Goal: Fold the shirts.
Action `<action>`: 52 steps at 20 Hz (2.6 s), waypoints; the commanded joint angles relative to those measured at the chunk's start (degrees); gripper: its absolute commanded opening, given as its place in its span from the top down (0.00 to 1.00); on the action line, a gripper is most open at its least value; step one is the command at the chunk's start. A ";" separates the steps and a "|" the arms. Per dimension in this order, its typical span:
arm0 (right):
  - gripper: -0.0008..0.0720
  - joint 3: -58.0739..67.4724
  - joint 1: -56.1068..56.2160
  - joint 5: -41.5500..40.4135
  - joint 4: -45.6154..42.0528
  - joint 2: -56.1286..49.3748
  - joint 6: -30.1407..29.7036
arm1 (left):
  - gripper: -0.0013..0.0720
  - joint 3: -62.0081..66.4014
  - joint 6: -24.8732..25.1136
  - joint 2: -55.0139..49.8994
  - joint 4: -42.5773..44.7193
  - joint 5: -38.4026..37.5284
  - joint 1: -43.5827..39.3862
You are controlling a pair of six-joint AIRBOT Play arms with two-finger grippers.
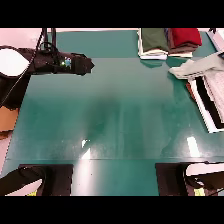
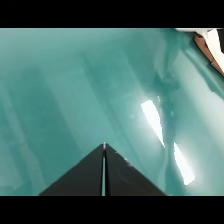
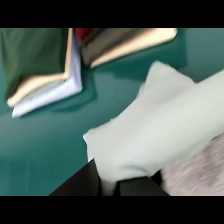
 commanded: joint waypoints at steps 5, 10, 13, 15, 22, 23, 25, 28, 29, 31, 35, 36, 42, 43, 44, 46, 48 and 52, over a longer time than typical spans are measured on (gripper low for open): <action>0.96 17.27 -1.38 -4.07 2.54 -5.31 -2.62 | 0.95 0.00 0.00 -0.02 -0.55 -0.09 0.00; 0.96 21.38 -1.49 -6.21 2.56 -4.33 -4.90 | 0.95 0.00 0.02 -0.02 -0.55 -0.72 -0.02; 0.96 18.62 -2.73 -5.68 2.34 -1.51 -6.69 | 0.95 0.00 0.20 -0.02 -0.52 -1.64 0.00; 0.96 18.64 -4.57 -2.10 1.88 -0.26 -7.74 | 0.95 0.00 0.20 0.00 -0.52 -1.73 0.00; 0.96 18.29 -10.08 18.58 -8.79 0.94 -7.96 | 0.95 0.00 0.26 0.00 -0.50 -1.70 0.00; 0.96 16.24 -11.06 19.80 -9.07 2.10 -7.74 | 0.95 0.00 0.33 0.00 -0.50 -1.70 0.00; 0.96 9.64 -13.33 20.26 -9.27 5.90 -7.69 | 0.95 0.00 0.63 0.00 -0.52 -1.95 0.00; 0.96 -3.26 -16.68 20.02 -13.79 13.20 -5.81 | 0.95 0.00 0.70 0.00 -0.50 -2.14 0.00; 0.96 -7.65 -17.81 19.89 -15.78 15.50 -4.72 | 0.95 0.00 0.70 0.00 -0.50 -2.21 0.00; 0.96 -15.58 -19.82 19.98 -18.78 19.63 -4.39 | 0.95 0.00 0.70 0.00 -0.50 -2.21 0.00; 0.91 -27.02 -23.04 19.78 -24.65 25.88 -3.04 | 0.95 0.00 0.79 0.00 -0.50 -2.23 0.00; 0.68 -28.79 -24.04 19.37 -25.68 26.93 -2.03 | 0.95 0.00 1.57 0.00 -0.50 -2.21 0.00; 0.16 -24.17 -28.63 20.11 -23.65 28.09 7.58 | 0.95 0.00 2.78 0.00 -0.52 -2.14 0.00; 0.16 -21.99 -27.67 20.06 -20.48 28.09 7.58 | 0.95 0.00 2.80 0.00 -0.52 -2.12 0.00; 0.16 -20.09 -26.01 19.98 -17.20 28.09 7.58 | 0.95 0.00 2.80 0.00 -0.52 -2.08 0.00; 0.16 -16.98 -19.85 19.61 -11.37 28.09 7.58 | 0.95 0.00 2.78 0.00 -0.52 -1.90 0.00; 0.16 -15.43 -10.43 19.82 -8.39 28.24 7.58 | 0.95 0.00 2.82 0.00 -0.48 -1.05 0.00; 0.18 -15.28 12.50 19.21 -8.96 28.33 7.56 | 0.95 0.00 3.65 0.00 -0.26 -1.14 0.00</action>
